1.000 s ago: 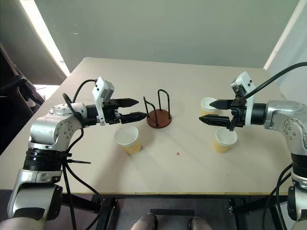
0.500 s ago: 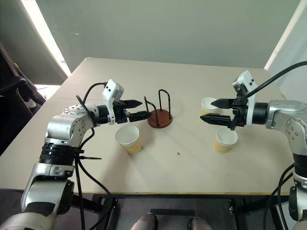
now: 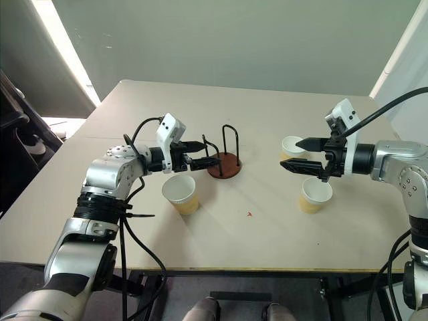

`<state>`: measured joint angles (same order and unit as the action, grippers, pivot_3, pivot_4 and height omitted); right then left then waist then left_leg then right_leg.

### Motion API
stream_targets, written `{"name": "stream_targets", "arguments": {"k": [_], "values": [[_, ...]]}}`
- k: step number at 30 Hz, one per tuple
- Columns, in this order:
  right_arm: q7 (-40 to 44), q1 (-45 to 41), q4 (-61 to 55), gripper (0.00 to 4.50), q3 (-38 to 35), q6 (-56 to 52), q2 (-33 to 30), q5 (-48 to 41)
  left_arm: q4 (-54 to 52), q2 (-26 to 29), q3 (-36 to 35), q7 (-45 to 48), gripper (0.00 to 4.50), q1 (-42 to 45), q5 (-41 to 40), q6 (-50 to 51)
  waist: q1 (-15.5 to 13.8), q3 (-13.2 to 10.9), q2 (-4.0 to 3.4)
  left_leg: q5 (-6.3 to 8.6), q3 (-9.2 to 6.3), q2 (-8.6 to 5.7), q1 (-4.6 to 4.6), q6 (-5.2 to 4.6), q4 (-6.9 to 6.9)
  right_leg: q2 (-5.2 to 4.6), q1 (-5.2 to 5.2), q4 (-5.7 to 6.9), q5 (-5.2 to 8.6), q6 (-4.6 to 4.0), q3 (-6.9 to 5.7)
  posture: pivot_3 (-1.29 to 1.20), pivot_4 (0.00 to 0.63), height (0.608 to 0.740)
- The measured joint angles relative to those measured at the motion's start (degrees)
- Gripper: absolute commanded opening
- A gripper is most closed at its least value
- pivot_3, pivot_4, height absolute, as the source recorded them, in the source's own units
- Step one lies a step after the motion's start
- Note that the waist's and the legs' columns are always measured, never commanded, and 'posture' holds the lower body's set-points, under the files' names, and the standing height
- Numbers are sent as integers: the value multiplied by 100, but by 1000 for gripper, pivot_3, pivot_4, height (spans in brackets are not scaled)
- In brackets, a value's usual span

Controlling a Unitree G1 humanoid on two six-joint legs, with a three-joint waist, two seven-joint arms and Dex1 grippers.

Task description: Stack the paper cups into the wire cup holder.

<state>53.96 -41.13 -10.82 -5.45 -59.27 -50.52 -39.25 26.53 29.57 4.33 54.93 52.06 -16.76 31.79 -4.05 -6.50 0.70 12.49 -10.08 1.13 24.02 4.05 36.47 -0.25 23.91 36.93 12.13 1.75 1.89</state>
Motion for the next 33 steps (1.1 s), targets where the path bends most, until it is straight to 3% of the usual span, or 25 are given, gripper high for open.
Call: {"name": "stream_targets", "arguments": {"k": [10, 13, 24, 33], "values": [[-47, 22, -44, 4500, -13, 0, 0, 0, 511, -327, 24, -7, 4478, 337, 220, -352, -7, 0, 0, -3, 0, -18, 2, -6, 7, -2, -2, -2, -3, 6, 3, 0, 150, 740], [-80, 24, -49, 4500, -15, -1, 0, -1, 633, -390, 24, -8, 3897, 341, 302, -469, -8, 0, 0, -5, 1, -18, 3, -9, 8, -2, -2, -3, -3, 8, 4, 0, 150, 740], [-153, 39, -67, 4500, -18, -1, 26, -55, 1007, -483, 16, 8, 22, 343, 381, -811, -13, 0, 0, -9, 1, -23, 4, -14, 11, -3, -3, -3, -3, 13, 6, 0, 150, 740], [-162, 220, -146, 4500, -76, -57, -12, -195, 1144, -506, -5, 522, 22, 420, 450, -1047, -23, 2, -3, -14, 0, -31, 4, -25, 17, -10, -11, -5, -4, 26, 13, 0, 150, 740]]}}
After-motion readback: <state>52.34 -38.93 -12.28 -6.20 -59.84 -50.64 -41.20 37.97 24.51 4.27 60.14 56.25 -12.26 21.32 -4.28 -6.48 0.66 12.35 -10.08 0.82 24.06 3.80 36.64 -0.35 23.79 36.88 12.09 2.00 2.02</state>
